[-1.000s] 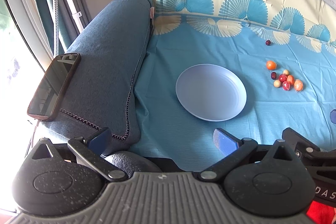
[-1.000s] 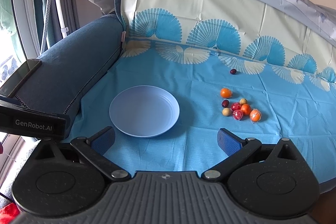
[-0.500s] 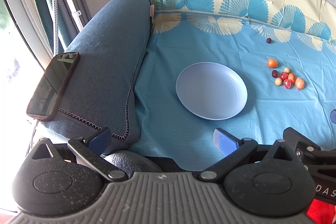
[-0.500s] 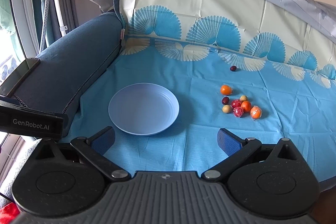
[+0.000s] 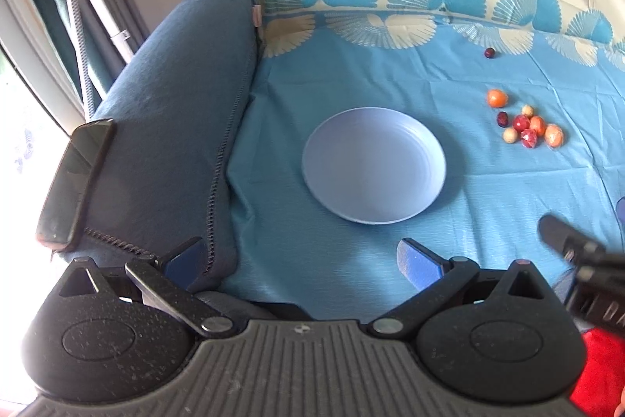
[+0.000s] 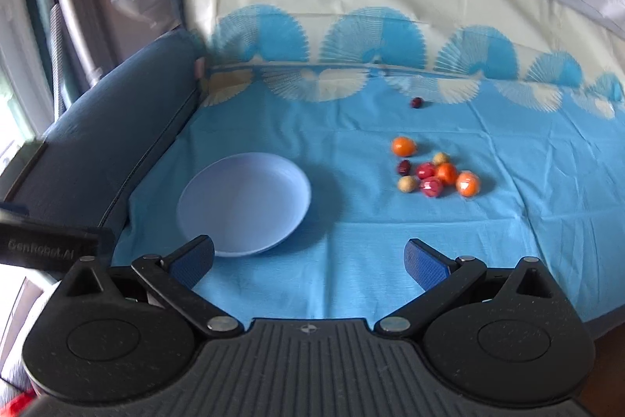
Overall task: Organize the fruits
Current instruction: 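Grasp a mandarin with the right tool while the left tool grasps a small yellow fruit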
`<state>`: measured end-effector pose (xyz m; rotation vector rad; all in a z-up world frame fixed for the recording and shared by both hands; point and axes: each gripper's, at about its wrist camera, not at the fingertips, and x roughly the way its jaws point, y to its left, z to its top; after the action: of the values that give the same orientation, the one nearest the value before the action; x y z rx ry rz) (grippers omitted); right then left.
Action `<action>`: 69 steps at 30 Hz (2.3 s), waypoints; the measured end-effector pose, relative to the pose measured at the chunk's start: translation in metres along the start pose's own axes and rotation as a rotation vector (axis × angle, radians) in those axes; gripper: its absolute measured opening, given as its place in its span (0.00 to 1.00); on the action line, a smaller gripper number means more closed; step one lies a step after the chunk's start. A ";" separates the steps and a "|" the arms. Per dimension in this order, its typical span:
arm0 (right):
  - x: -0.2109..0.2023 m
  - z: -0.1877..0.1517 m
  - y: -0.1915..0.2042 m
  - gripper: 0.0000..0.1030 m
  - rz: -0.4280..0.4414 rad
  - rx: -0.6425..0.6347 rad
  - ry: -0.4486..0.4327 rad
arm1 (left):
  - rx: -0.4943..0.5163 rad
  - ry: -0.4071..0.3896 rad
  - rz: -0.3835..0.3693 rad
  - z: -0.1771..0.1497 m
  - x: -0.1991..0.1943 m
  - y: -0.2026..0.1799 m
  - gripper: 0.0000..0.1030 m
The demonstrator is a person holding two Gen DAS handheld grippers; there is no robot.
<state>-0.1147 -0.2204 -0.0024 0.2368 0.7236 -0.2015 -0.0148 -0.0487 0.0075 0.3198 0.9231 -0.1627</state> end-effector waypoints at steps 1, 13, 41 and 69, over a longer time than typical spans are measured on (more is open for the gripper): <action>0.000 0.002 -0.009 1.00 -0.005 0.023 -0.015 | 0.005 0.002 -0.002 0.004 0.002 -0.006 1.00; 0.030 0.033 -0.182 1.00 -0.192 0.293 -0.030 | 0.116 0.061 -0.059 0.058 0.035 -0.130 1.00; 0.186 0.067 -0.772 0.99 -0.966 0.760 -0.258 | 0.218 0.167 -0.064 0.121 0.202 -0.334 1.00; 0.184 0.009 -0.601 0.34 -0.485 0.543 -0.219 | 0.234 0.084 -0.244 0.120 0.215 -0.317 1.00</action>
<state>-0.1324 -0.8147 -0.2060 0.5453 0.4860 -0.8781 0.1173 -0.3884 -0.1615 0.4324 1.0274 -0.4872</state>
